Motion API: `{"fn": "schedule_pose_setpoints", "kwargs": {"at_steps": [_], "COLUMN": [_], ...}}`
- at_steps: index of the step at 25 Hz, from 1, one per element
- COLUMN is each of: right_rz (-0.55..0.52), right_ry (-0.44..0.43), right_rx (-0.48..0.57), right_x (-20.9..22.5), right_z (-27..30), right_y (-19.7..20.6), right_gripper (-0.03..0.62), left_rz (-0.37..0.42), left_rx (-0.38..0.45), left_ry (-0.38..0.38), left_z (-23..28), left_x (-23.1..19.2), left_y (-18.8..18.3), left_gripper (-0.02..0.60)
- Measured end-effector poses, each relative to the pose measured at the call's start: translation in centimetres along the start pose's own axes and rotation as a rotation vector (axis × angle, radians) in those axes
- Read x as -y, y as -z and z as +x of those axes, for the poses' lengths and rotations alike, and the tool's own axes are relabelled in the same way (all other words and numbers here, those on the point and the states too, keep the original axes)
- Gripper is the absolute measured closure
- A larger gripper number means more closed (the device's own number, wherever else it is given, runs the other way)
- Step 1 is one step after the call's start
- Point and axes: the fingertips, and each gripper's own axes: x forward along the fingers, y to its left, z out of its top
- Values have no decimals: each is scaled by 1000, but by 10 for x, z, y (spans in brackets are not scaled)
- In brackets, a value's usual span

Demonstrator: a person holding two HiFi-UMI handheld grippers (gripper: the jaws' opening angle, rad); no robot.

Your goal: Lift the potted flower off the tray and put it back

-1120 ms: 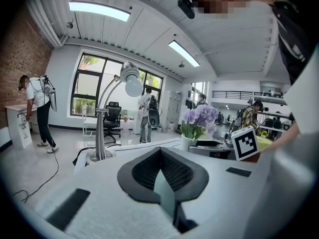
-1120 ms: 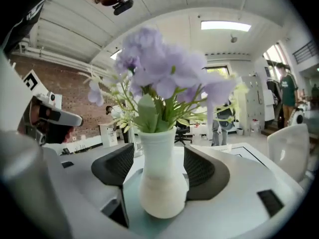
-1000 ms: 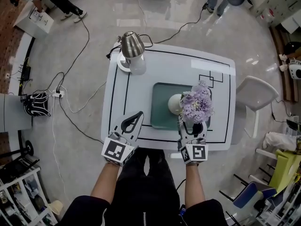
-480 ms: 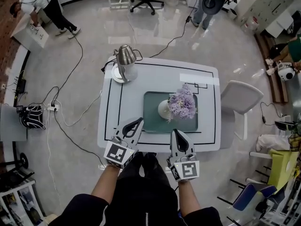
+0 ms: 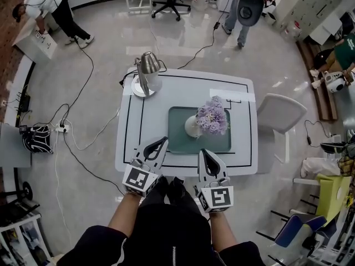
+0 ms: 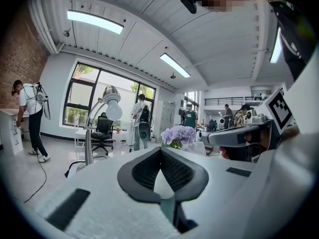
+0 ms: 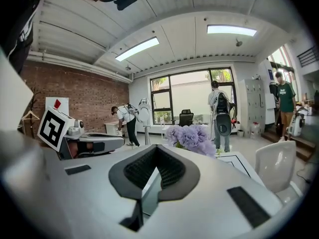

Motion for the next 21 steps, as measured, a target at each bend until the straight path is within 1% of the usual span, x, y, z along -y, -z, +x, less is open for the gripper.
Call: {"fn": "schedule_pose_setpoints", "kwargs": {"at_steps": [11, 21], "right_rz": [23, 13], "right_ry": [-7, -14], "right_rx": [9, 7], "right_x": [0, 2], "right_z": [2, 4], "right_y": [-3, -6], "right_gripper": [589, 589], "left_rz": [14, 12], "left_rx": [-4, -4], "left_ry": [3, 9], "left_z": [-1, 4], "left_x": [1, 2], "left_y": [-4, -7], "left_gripper": [577, 577]}}
